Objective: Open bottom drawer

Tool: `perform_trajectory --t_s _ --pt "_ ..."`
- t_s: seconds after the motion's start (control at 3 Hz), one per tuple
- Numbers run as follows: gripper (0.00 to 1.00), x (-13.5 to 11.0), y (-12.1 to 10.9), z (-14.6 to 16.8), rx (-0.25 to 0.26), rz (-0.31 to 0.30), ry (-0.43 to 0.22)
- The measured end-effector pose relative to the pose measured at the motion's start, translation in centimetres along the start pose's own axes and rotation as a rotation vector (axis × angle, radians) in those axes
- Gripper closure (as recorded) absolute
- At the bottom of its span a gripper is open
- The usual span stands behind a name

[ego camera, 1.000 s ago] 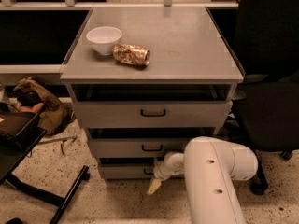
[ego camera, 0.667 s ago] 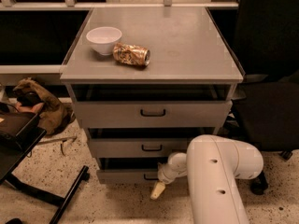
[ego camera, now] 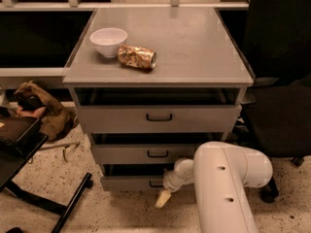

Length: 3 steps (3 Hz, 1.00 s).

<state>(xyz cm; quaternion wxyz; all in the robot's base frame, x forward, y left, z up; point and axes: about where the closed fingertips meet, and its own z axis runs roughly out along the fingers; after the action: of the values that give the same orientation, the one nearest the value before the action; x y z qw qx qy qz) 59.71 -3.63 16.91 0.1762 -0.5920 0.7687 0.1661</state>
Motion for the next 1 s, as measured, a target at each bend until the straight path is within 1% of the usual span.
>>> perform_trajectory --t_s 0.33,0.67,1.0 --pt "0.00 0.1 1.0 -0.1 -0.015 0.023 0.002" --pt "0.00 0.0 1.0 -0.4 -0.015 0.023 0.002" --pt "0.00 0.6 3.9 -0.9 -0.036 0.067 0.009"
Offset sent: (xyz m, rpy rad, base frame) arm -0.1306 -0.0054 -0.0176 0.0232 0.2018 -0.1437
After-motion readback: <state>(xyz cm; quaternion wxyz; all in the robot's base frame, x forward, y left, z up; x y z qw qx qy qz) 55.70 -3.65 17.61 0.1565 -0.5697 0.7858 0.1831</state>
